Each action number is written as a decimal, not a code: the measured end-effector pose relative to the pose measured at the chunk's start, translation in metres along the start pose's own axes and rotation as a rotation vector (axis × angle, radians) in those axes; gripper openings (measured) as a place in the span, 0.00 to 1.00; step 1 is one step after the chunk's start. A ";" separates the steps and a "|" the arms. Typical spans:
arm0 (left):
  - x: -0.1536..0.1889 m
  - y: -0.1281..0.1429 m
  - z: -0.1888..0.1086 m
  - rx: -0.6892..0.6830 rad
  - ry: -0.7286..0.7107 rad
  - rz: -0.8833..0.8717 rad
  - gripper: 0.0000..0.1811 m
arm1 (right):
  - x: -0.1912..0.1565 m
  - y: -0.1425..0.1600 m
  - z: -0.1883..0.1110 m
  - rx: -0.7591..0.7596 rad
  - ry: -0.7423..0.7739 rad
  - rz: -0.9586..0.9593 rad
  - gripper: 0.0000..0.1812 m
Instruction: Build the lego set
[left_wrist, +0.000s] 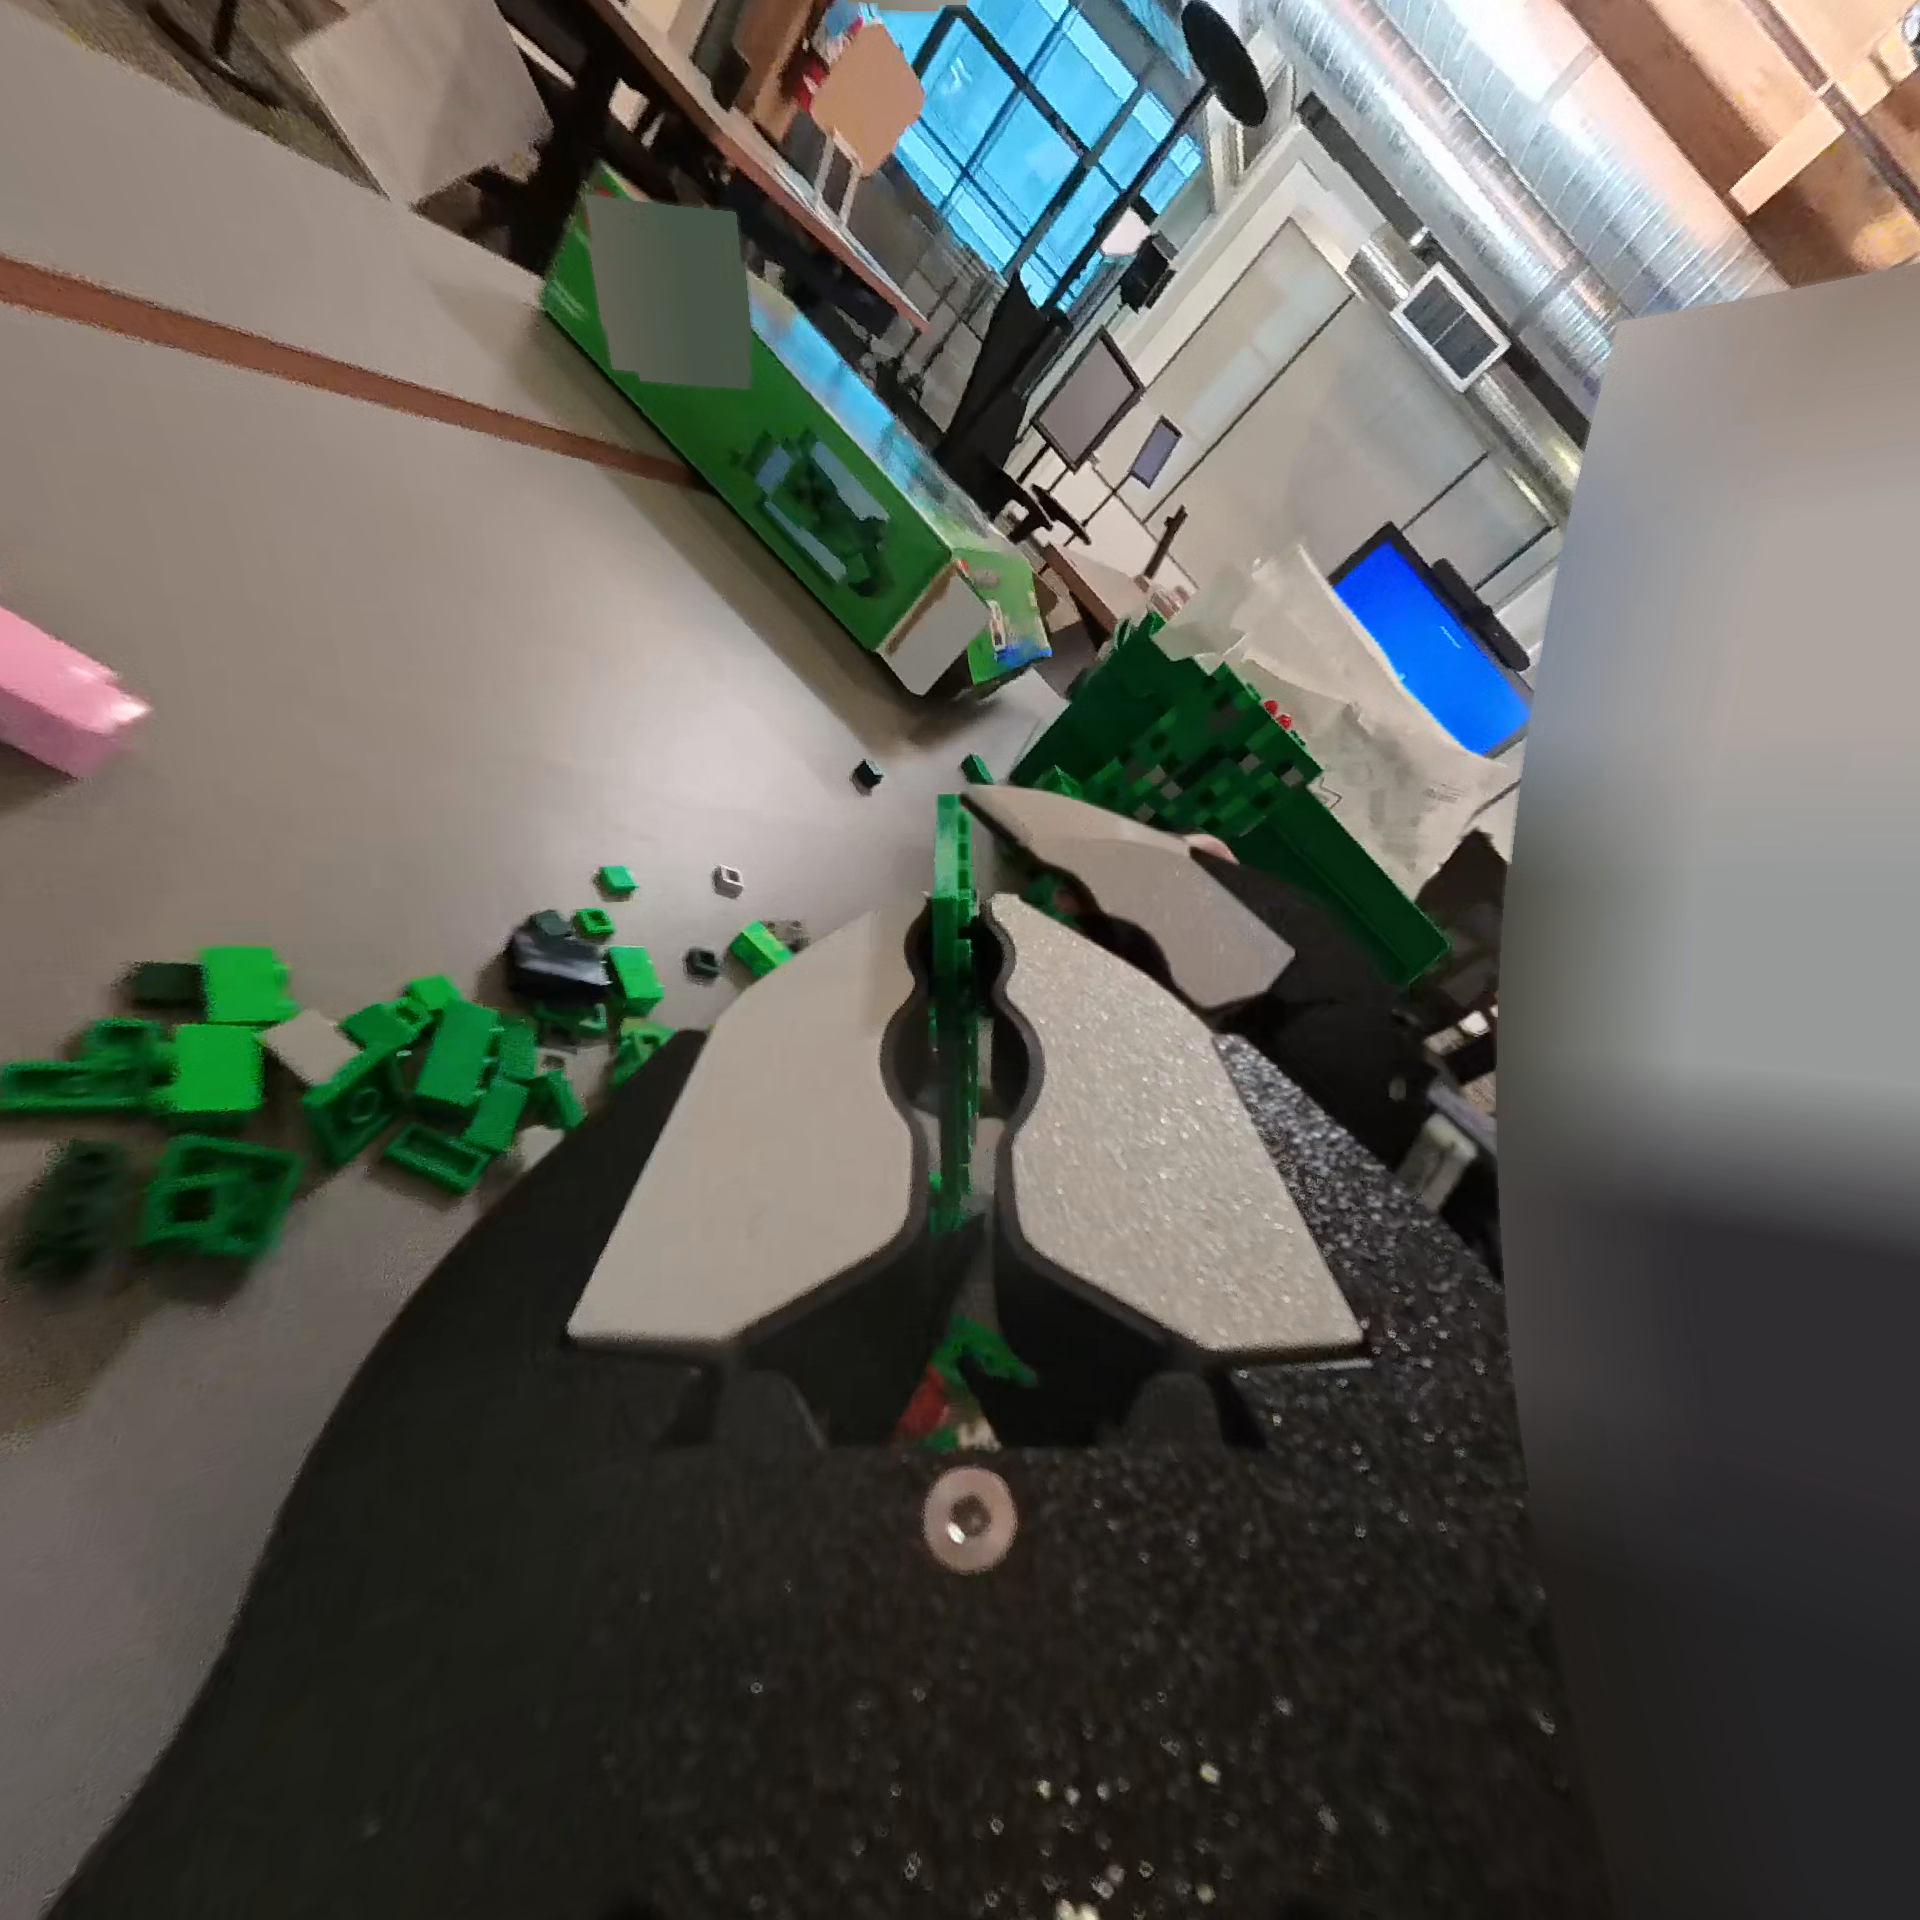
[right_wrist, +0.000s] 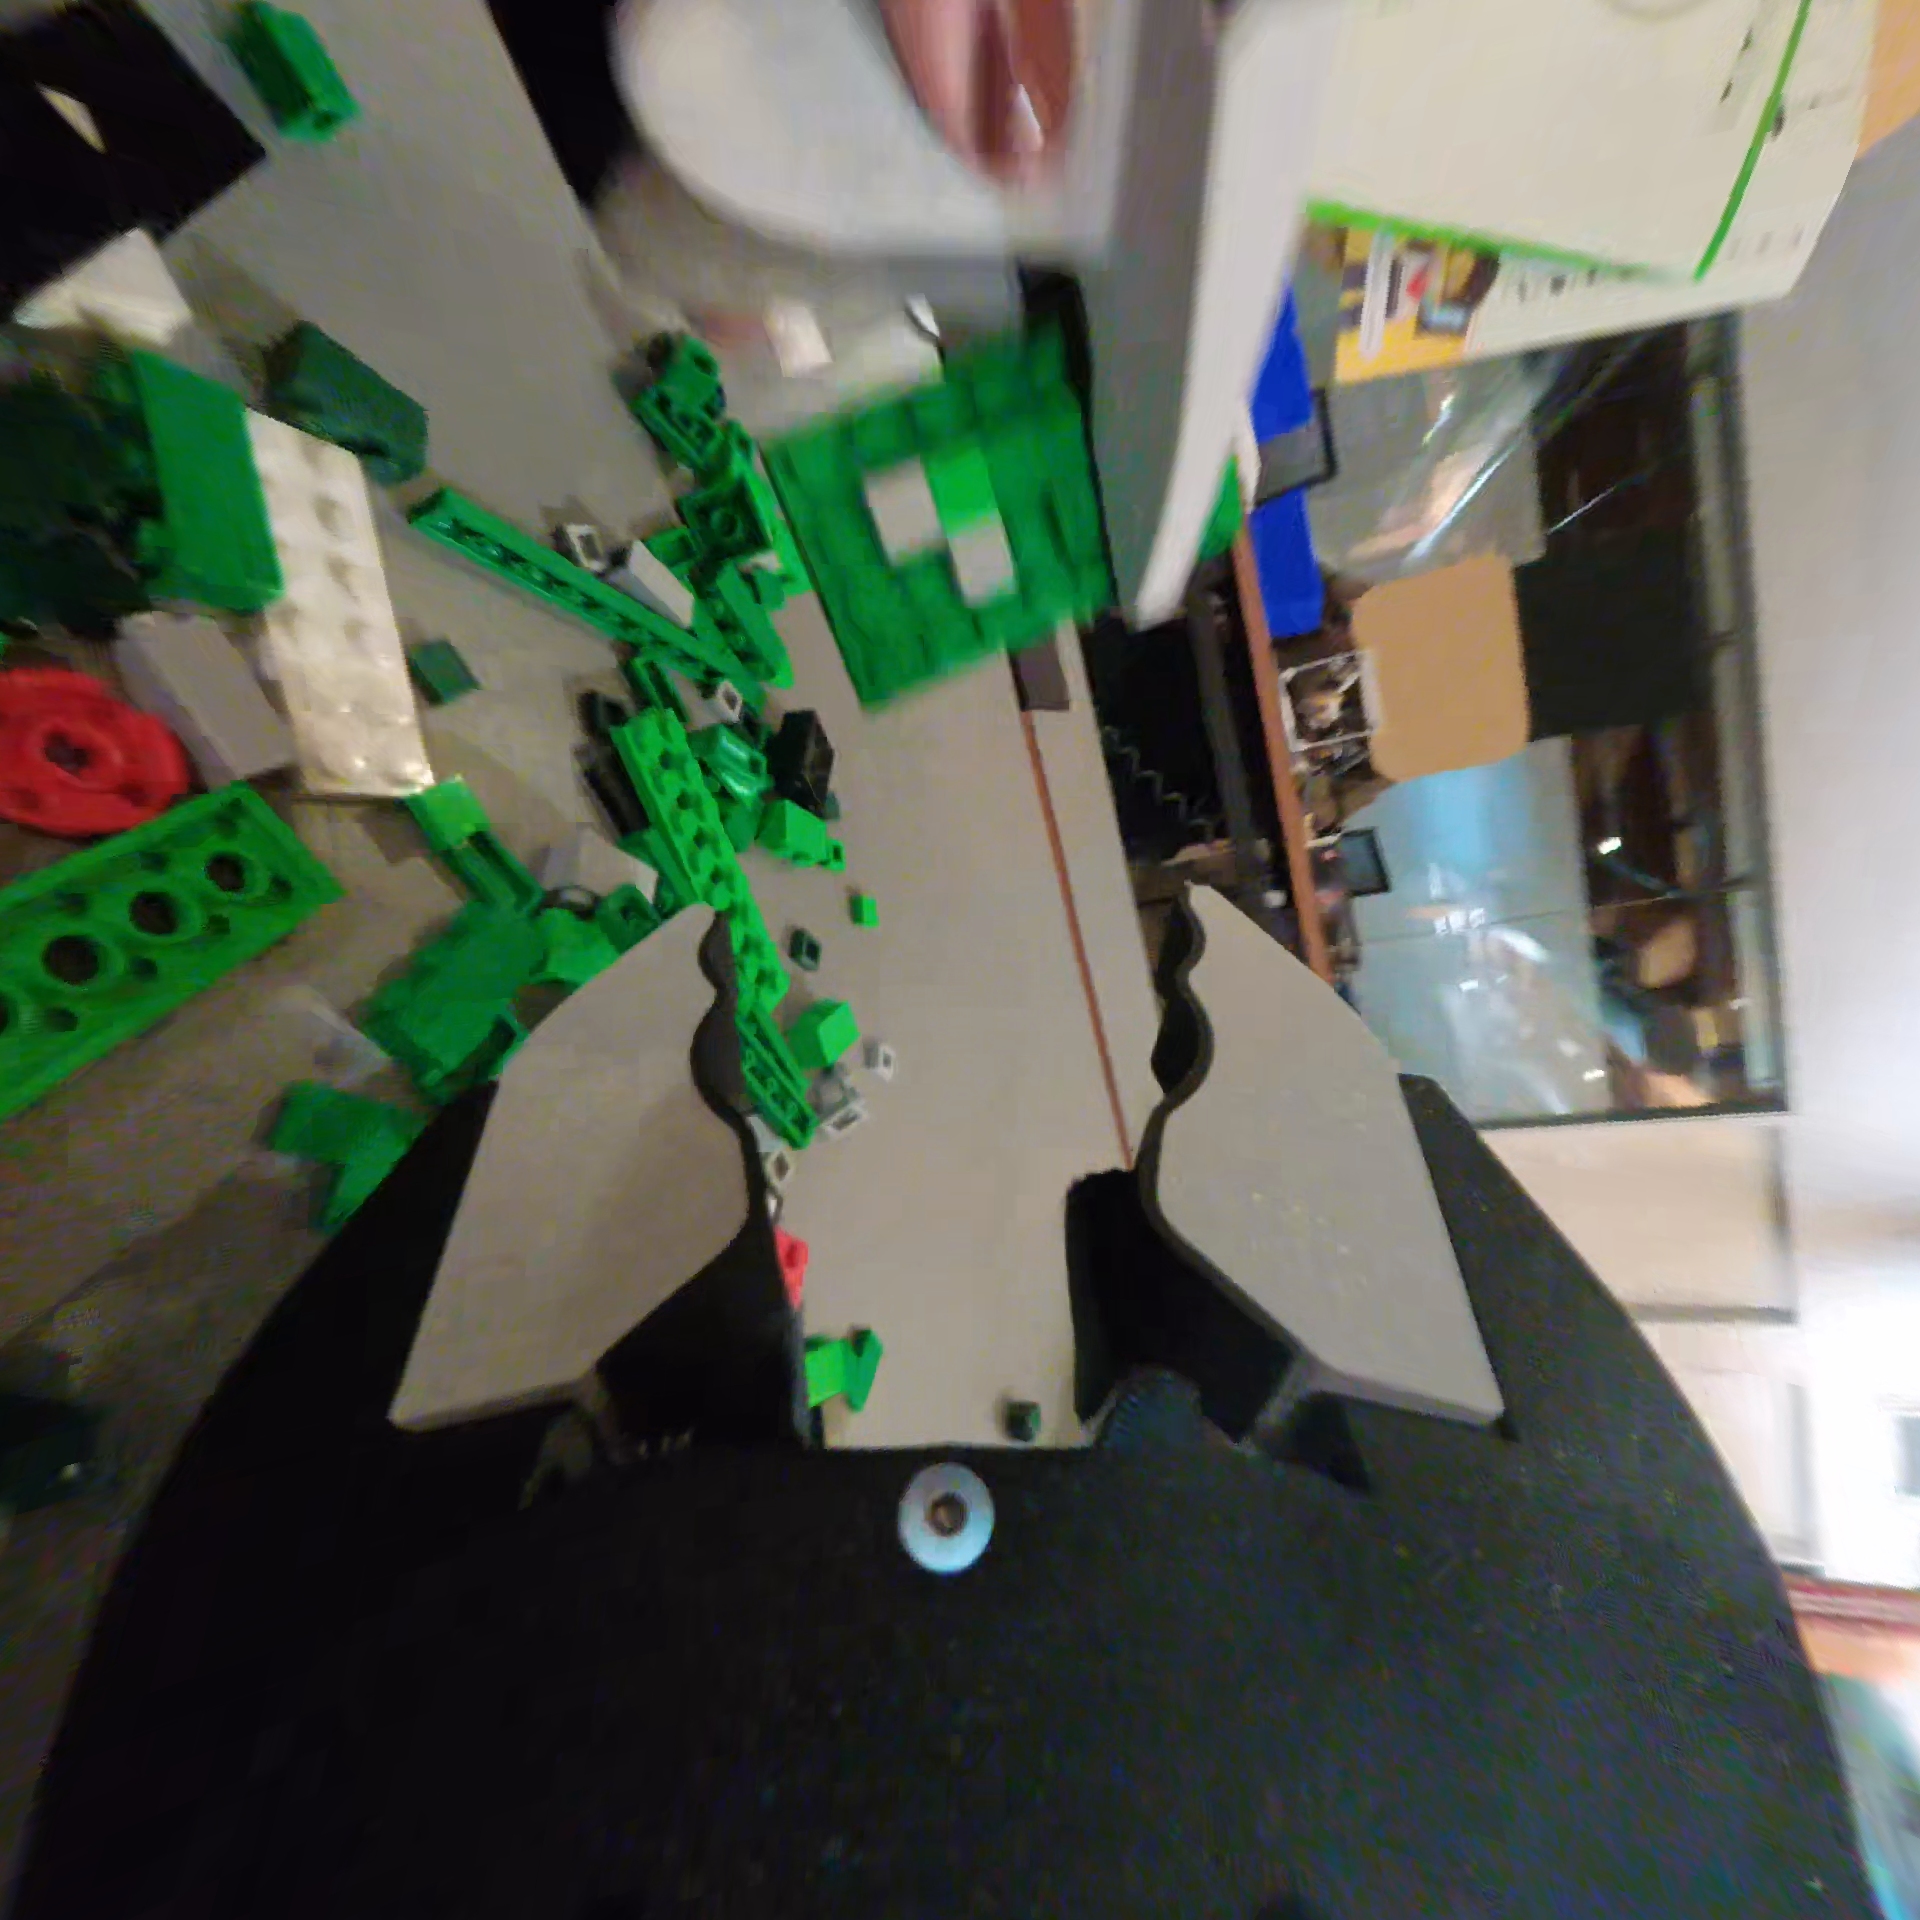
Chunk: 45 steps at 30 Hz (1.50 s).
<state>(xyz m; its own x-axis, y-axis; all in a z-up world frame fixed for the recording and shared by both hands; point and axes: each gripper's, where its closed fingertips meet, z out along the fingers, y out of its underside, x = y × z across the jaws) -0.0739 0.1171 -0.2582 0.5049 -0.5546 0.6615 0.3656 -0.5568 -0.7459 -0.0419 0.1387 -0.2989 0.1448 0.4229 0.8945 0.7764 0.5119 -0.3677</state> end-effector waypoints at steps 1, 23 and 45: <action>-0.002 -0.003 -0.007 0.005 -0.011 0.012 0.03 | 0.000 0.003 -0.002 0.004 -0.032 0.065 0.44; -0.069 -0.053 -0.153 0.124 -0.613 0.181 0.39 | 0.041 0.049 -0.033 0.187 0.121 0.661 0.25; 0.036 0.017 -0.215 0.490 -0.853 0.763 0.34 | 0.023 0.040 -0.046 0.212 0.030 0.592 0.00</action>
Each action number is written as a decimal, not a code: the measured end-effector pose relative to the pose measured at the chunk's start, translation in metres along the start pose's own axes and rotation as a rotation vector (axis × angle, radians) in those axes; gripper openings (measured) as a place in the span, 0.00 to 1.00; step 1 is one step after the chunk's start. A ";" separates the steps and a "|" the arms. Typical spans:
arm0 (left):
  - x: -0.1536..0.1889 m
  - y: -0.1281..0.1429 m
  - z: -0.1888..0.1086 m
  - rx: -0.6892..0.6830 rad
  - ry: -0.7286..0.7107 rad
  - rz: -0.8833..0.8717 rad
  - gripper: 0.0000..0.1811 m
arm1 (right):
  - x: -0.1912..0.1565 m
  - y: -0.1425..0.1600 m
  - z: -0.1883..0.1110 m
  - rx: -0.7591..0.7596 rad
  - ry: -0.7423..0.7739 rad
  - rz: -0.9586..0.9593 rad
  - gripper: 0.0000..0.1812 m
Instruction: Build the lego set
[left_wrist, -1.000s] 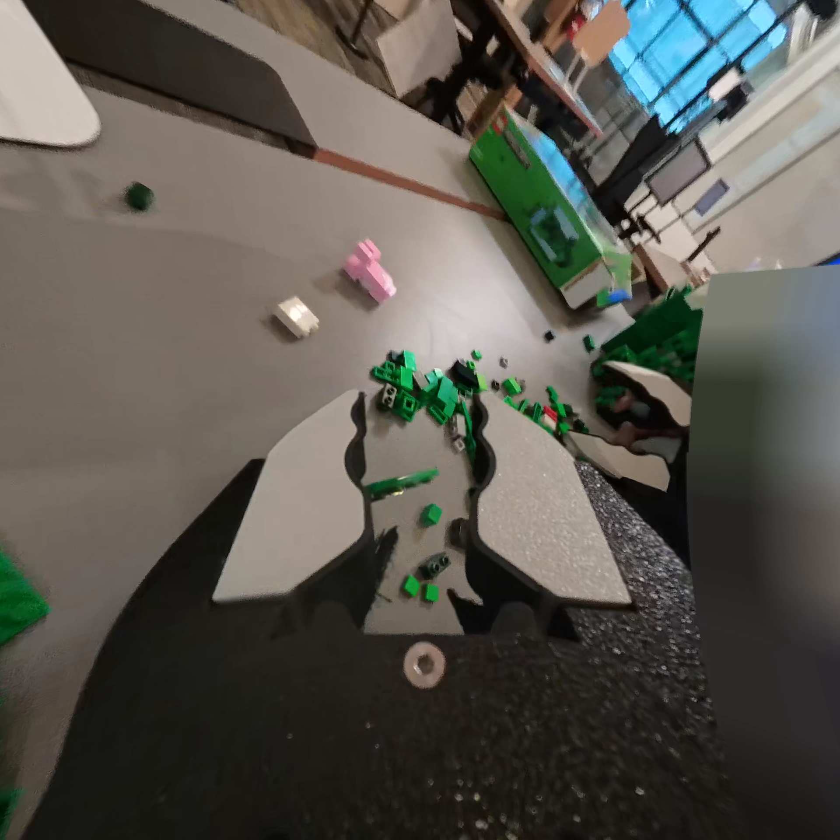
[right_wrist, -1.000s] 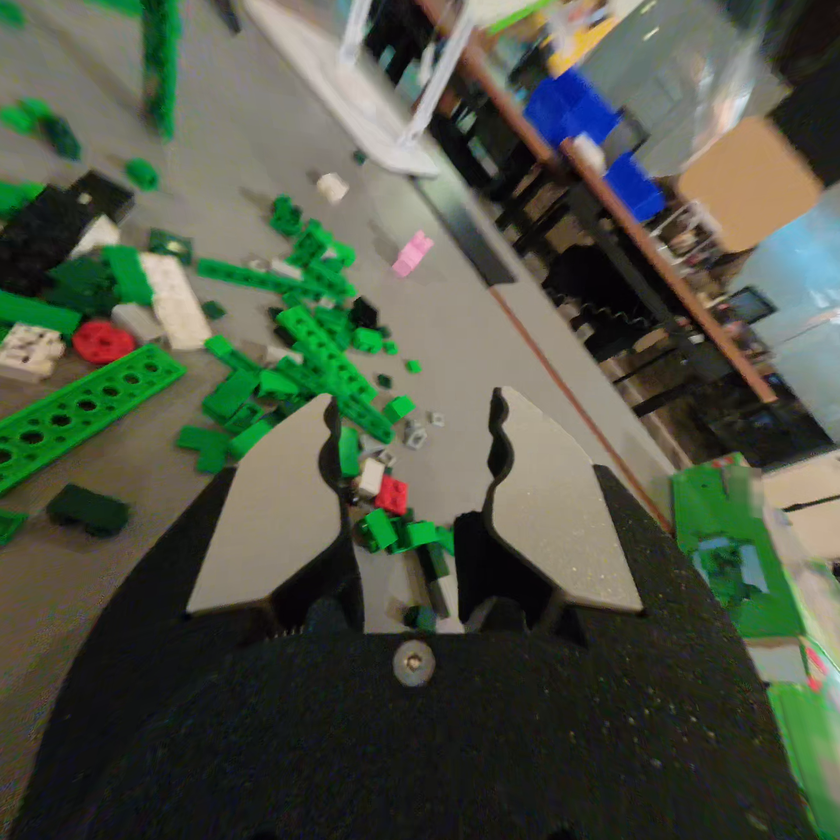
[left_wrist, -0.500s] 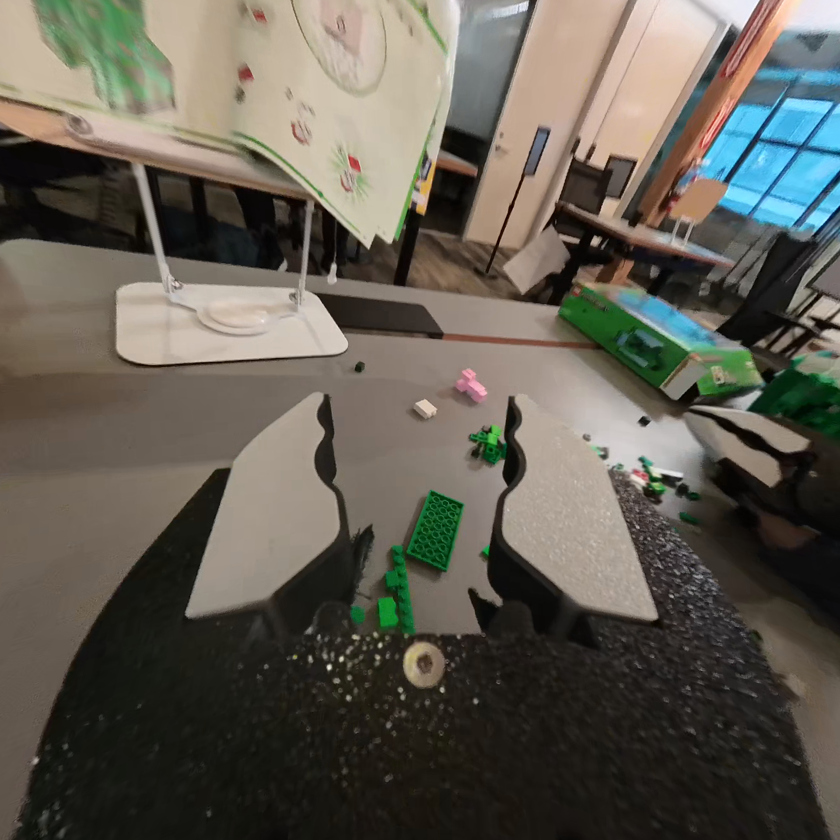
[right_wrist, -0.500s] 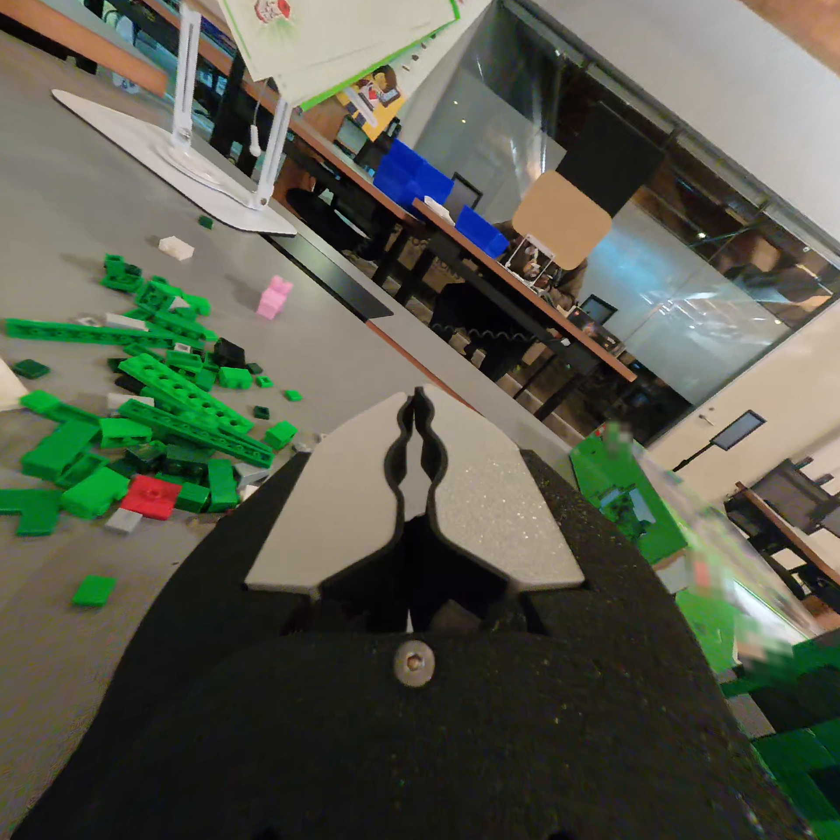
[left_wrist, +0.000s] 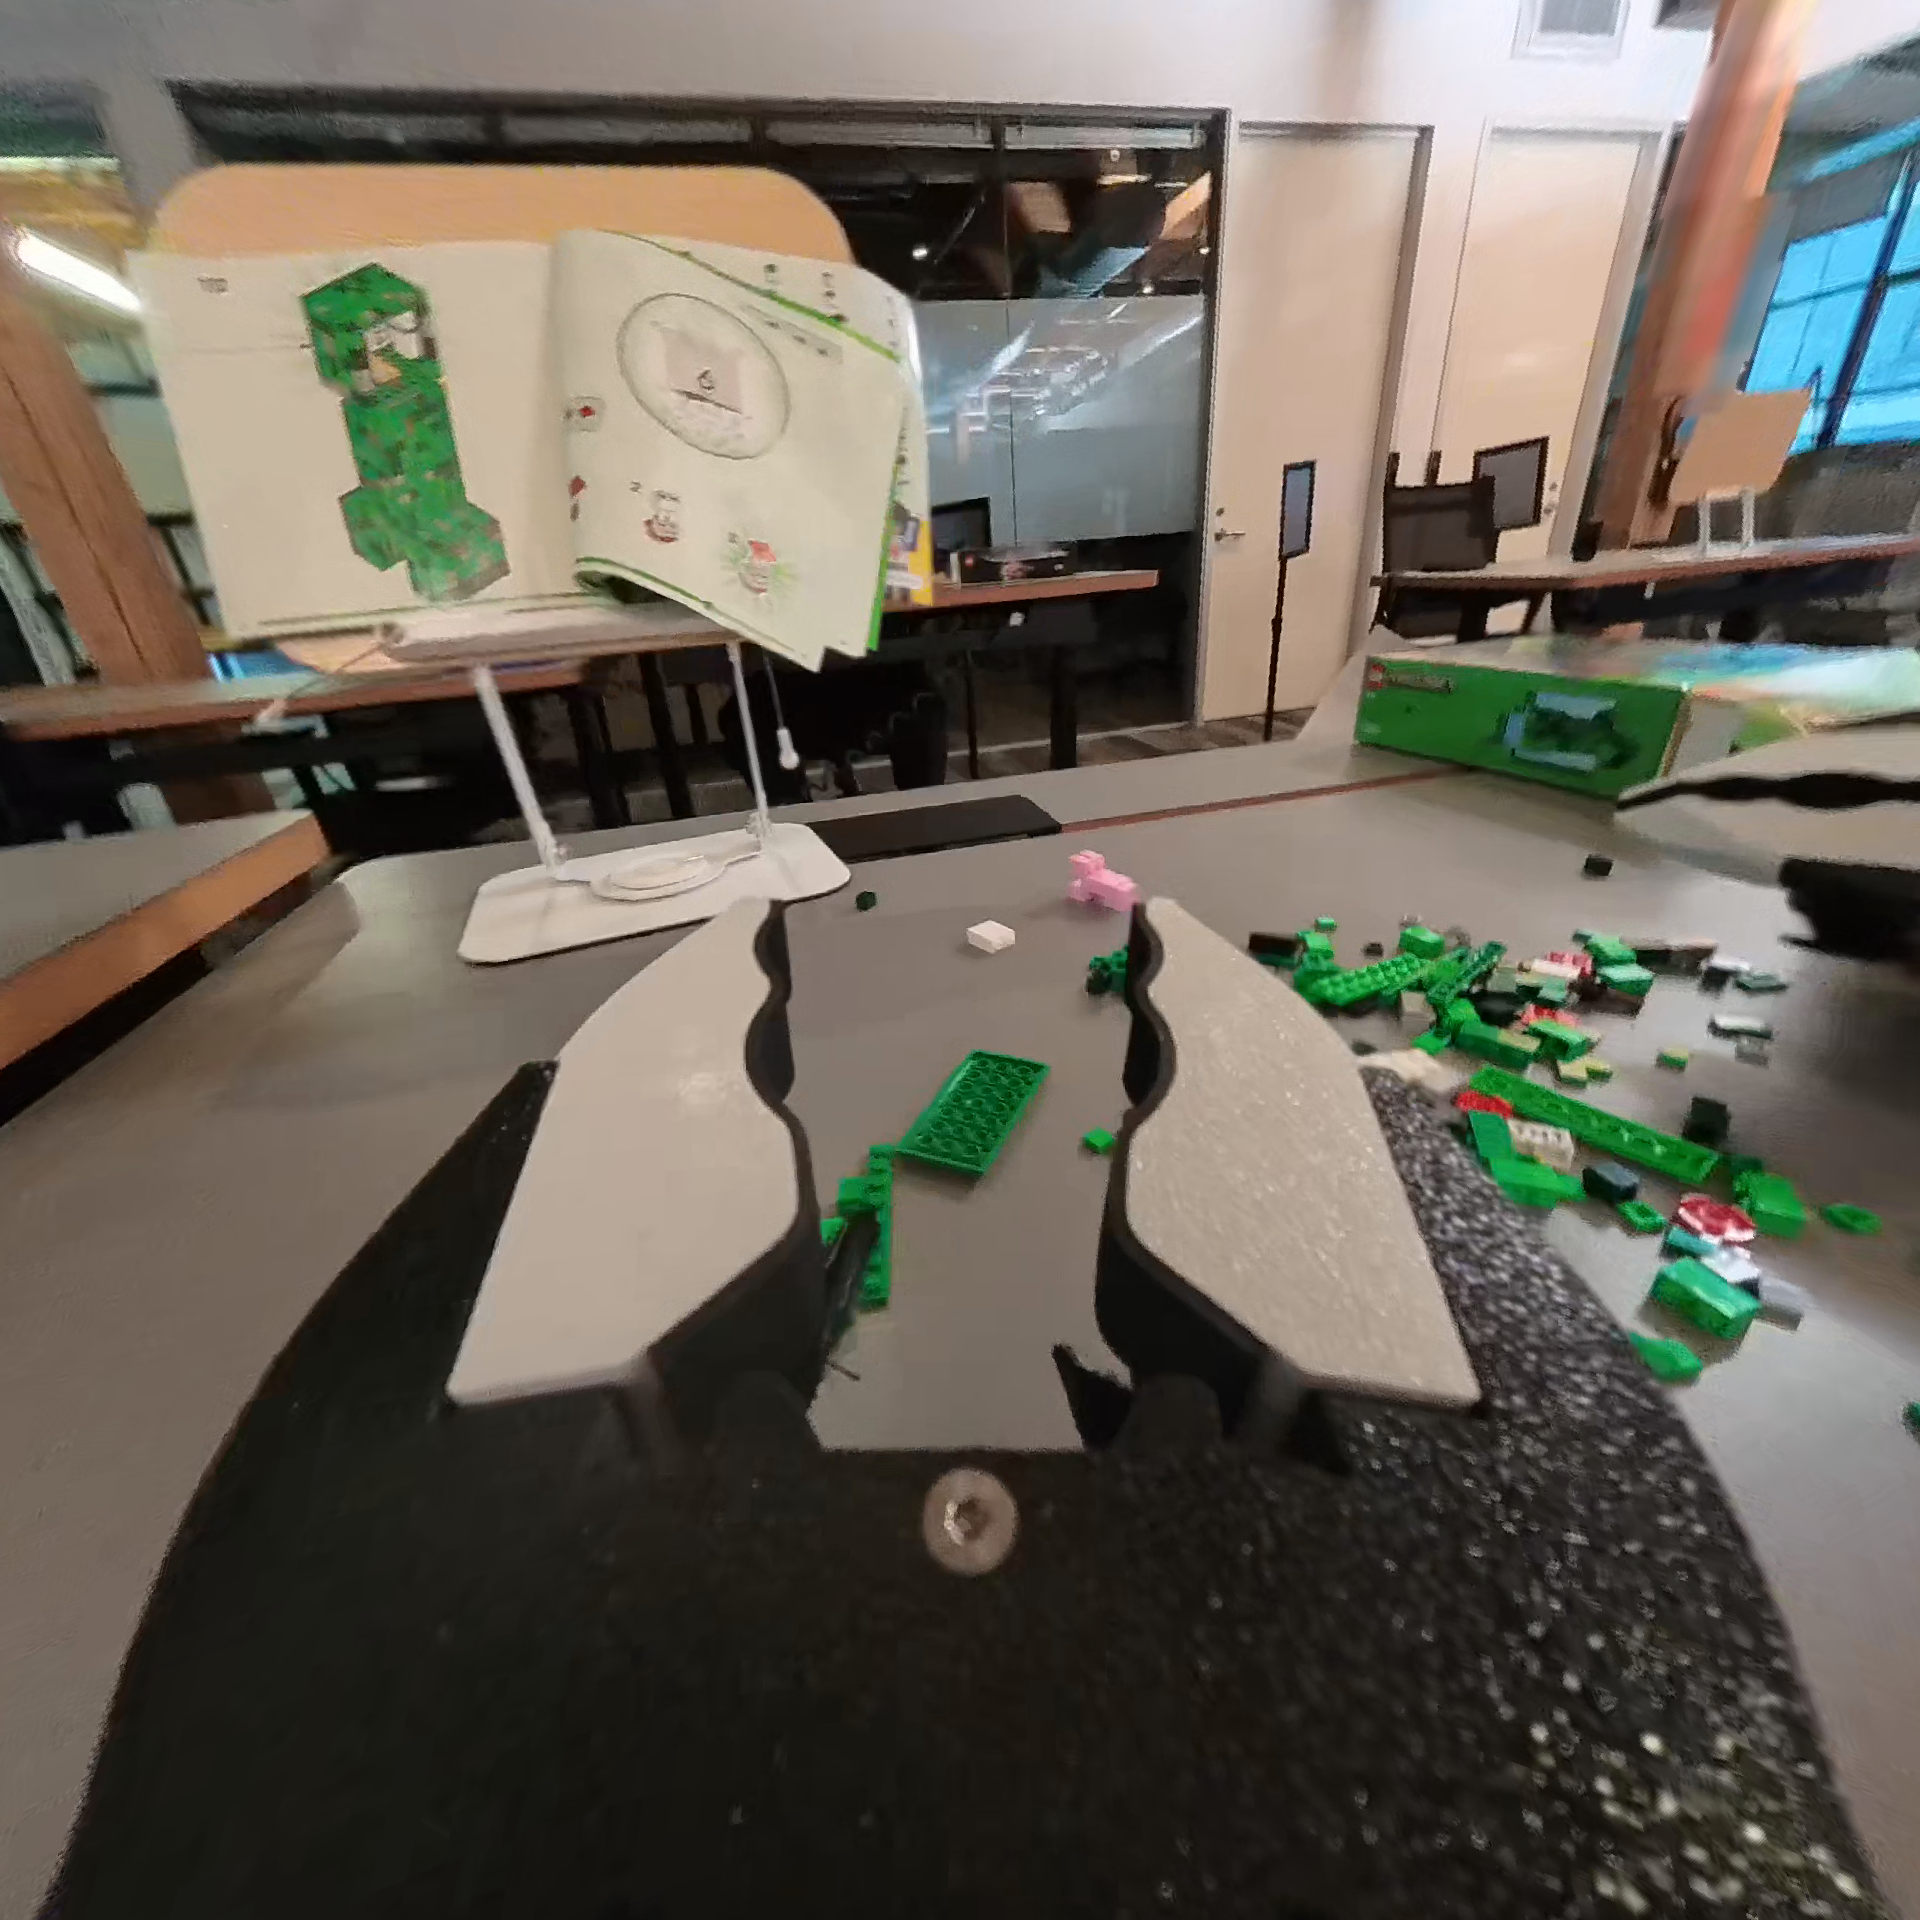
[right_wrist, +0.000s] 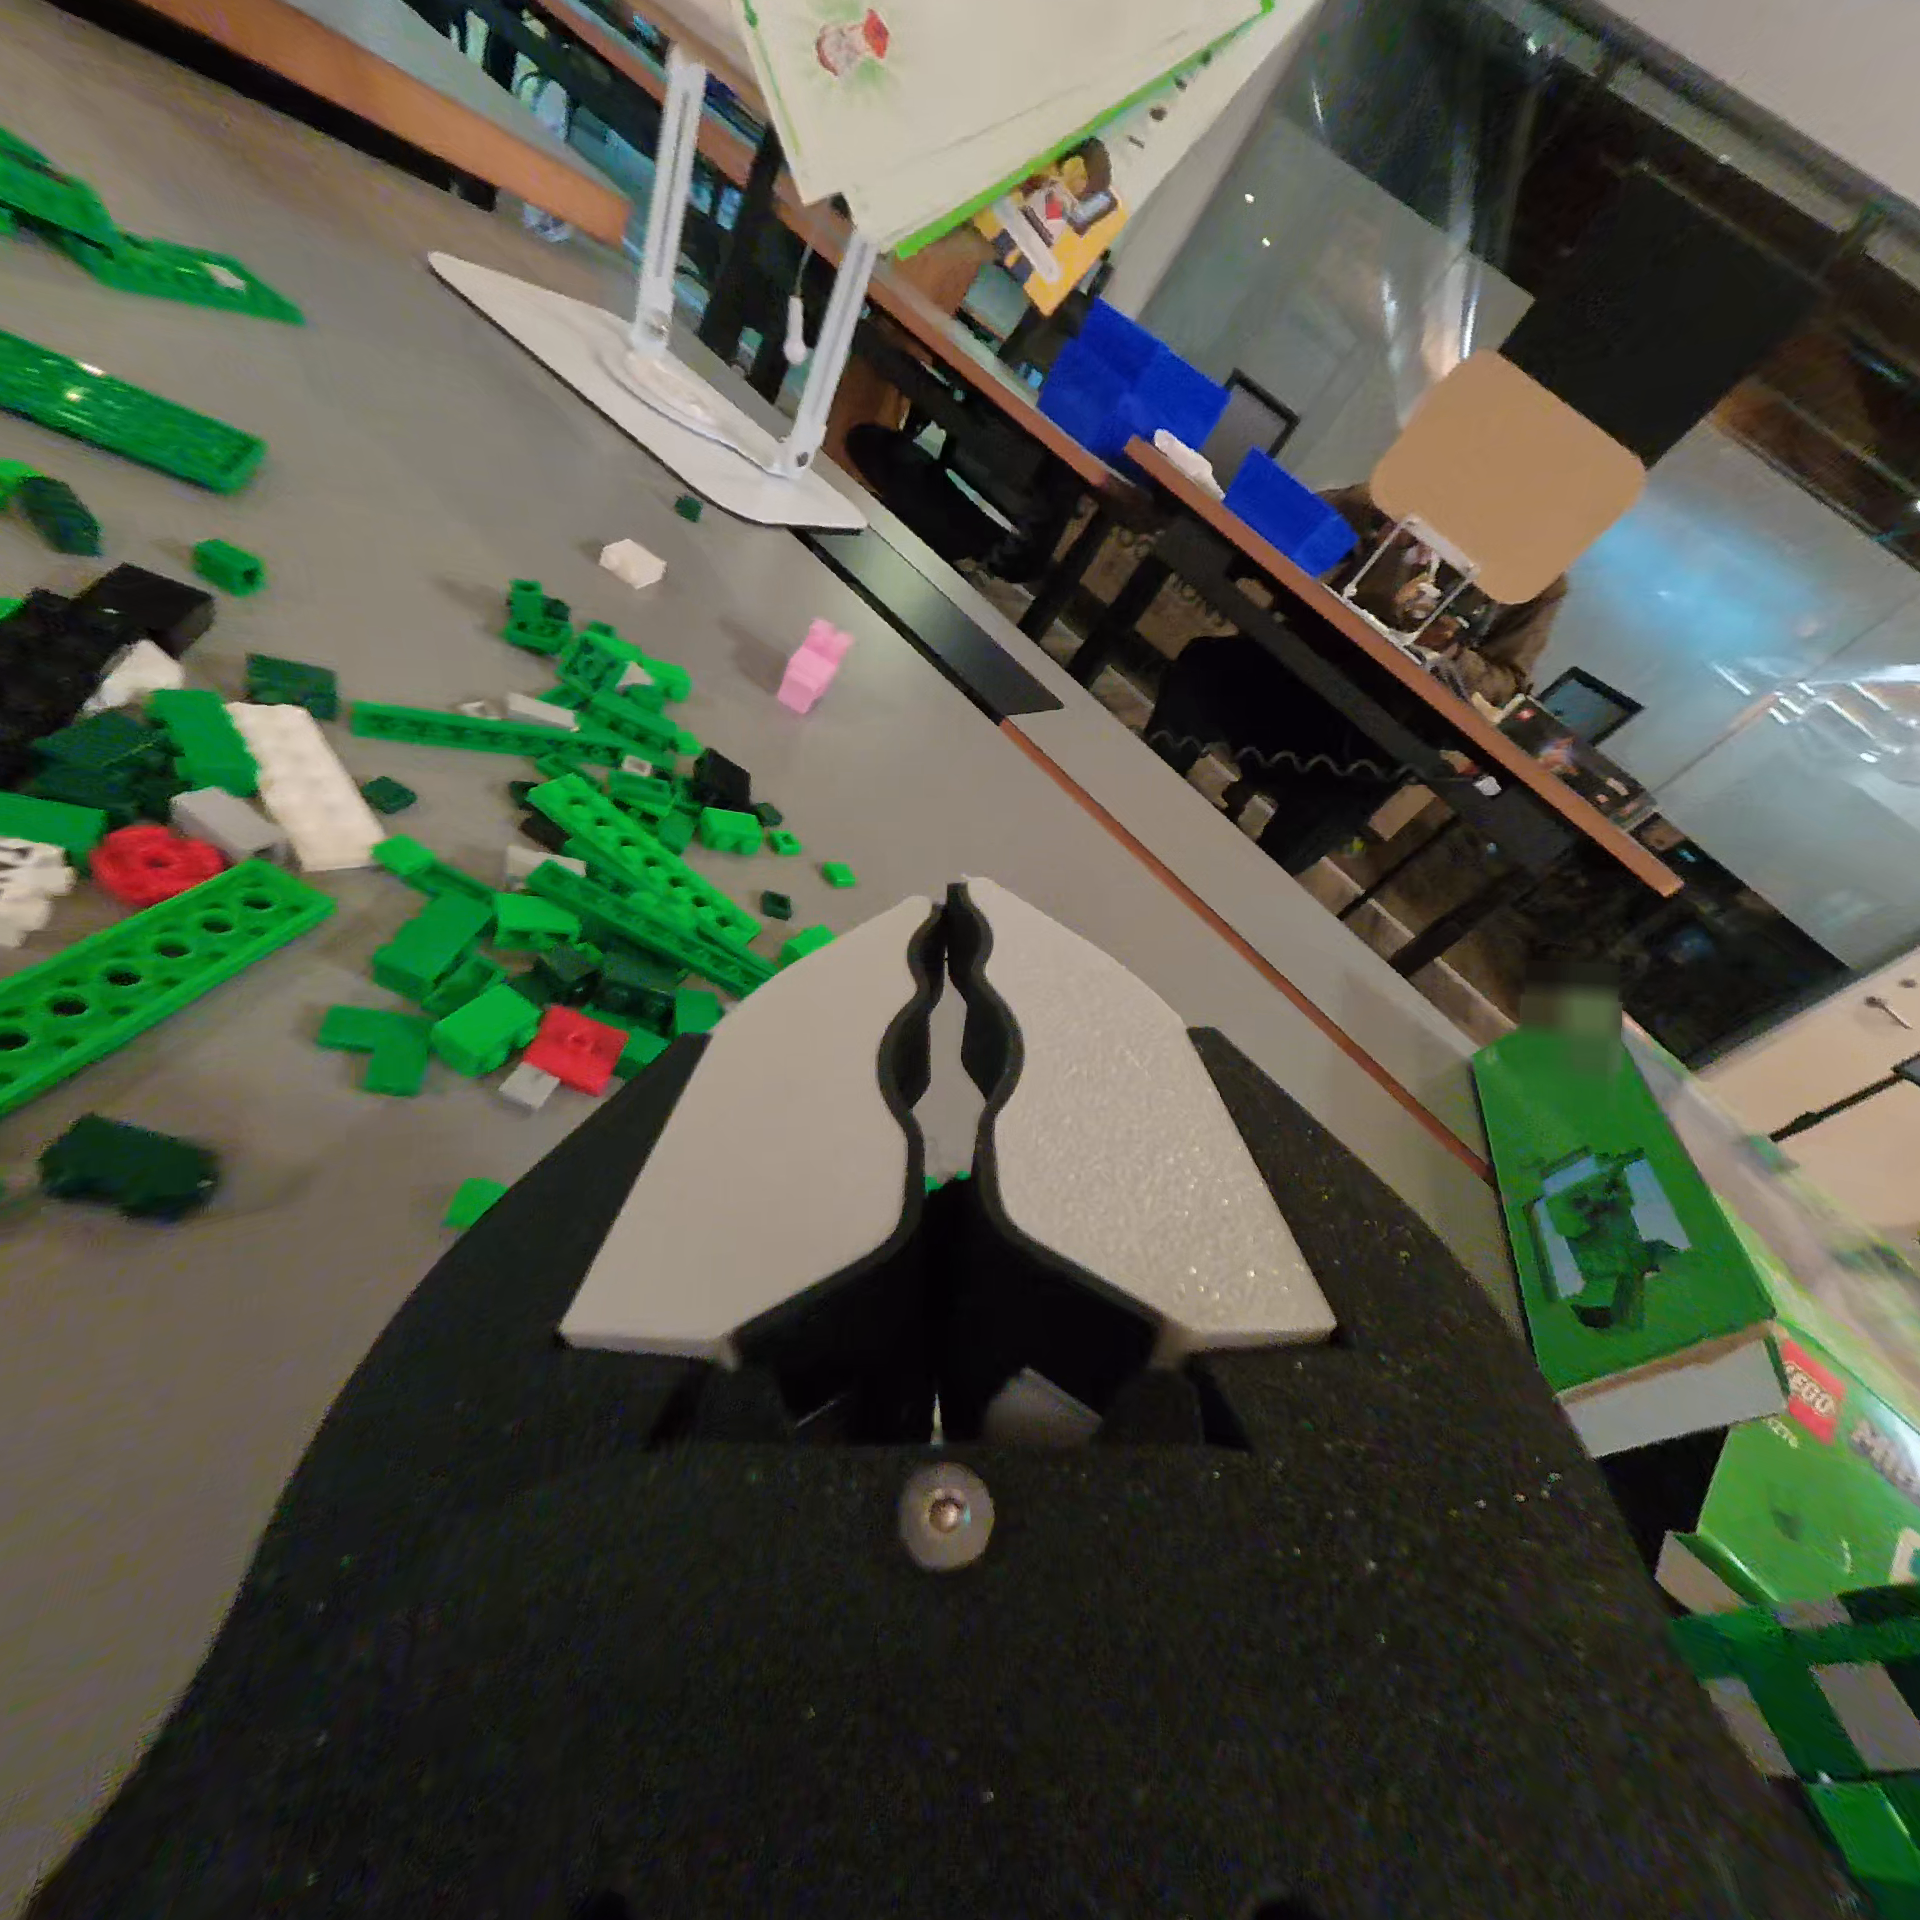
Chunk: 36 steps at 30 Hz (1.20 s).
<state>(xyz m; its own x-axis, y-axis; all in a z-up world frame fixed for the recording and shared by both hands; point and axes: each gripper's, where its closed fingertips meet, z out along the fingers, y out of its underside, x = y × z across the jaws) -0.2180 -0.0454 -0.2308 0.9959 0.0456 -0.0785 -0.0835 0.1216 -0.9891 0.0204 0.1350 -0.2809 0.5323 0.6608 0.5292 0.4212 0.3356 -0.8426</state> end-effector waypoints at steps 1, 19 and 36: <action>0.007 0.003 0.002 0.002 0.014 0.029 0.34 | -0.002 -0.003 -0.003 0.016 -0.007 -0.005 0.00; 0.025 0.019 0.014 -0.079 0.127 0.001 0.32 | 0.002 -0.007 -0.005 0.047 -0.020 0.102 0.27; 0.037 0.012 0.011 -0.044 0.162 0.079 0.32 | -0.003 -0.012 -0.063 0.002 0.002 0.194 0.30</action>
